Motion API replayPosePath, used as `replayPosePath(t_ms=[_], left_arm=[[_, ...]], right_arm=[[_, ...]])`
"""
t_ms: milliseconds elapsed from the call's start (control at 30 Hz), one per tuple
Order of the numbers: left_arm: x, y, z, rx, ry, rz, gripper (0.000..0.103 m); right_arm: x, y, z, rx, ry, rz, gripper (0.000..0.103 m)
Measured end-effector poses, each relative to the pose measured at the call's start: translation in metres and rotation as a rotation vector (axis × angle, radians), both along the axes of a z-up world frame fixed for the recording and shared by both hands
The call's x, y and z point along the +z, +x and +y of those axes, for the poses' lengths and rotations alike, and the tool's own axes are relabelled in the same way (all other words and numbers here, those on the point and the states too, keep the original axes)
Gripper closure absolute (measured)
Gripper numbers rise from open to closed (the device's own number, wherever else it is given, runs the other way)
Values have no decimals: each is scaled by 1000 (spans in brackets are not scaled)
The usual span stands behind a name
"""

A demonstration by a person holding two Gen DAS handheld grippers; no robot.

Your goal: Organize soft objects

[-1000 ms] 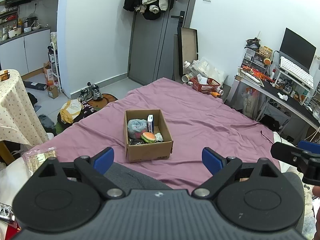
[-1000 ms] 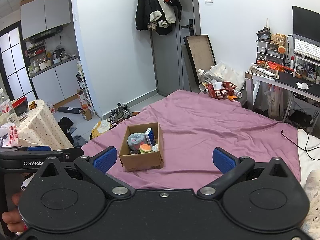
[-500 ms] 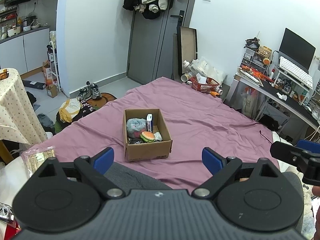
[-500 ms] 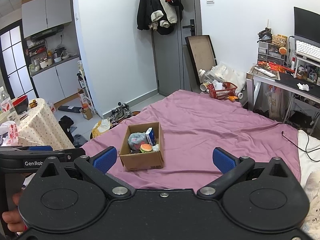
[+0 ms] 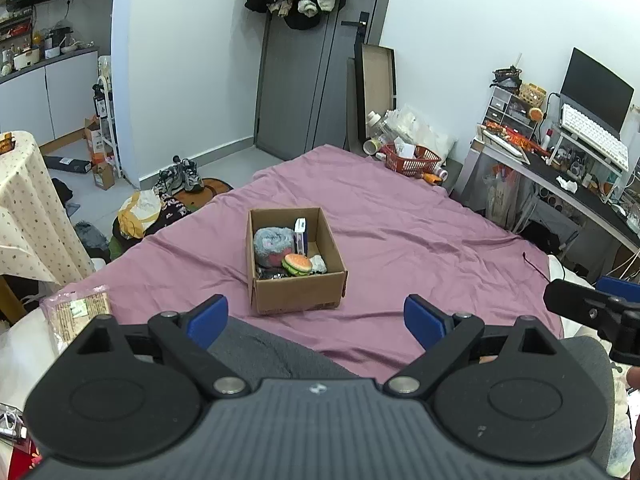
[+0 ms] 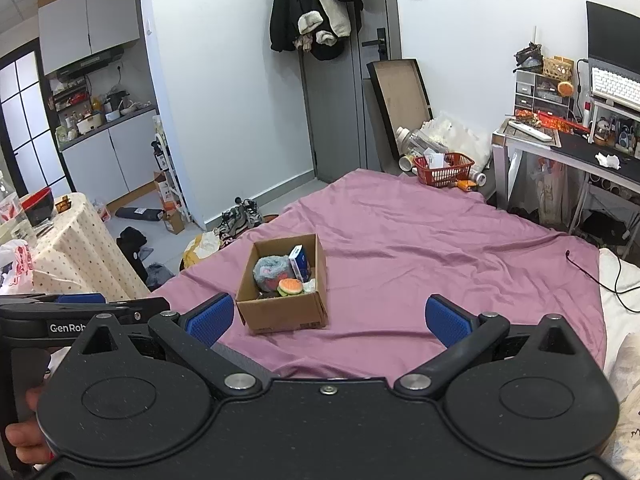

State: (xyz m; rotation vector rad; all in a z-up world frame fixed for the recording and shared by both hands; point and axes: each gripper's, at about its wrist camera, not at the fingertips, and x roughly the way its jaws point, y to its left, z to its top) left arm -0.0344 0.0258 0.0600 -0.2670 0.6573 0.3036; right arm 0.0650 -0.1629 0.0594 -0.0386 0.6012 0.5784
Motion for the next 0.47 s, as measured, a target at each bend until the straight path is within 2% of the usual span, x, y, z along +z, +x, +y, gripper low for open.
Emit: replayPosePath(t_ms=[333, 467], left_arm=[[-17, 12, -2, -60, -7, 6, 9], [-26, 24, -2, -69, -42, 5, 9]], right_arm=[[-21, 14, 0, -16, -19, 55, 0], [-27, 20, -6, -58, -34, 58, 0]])
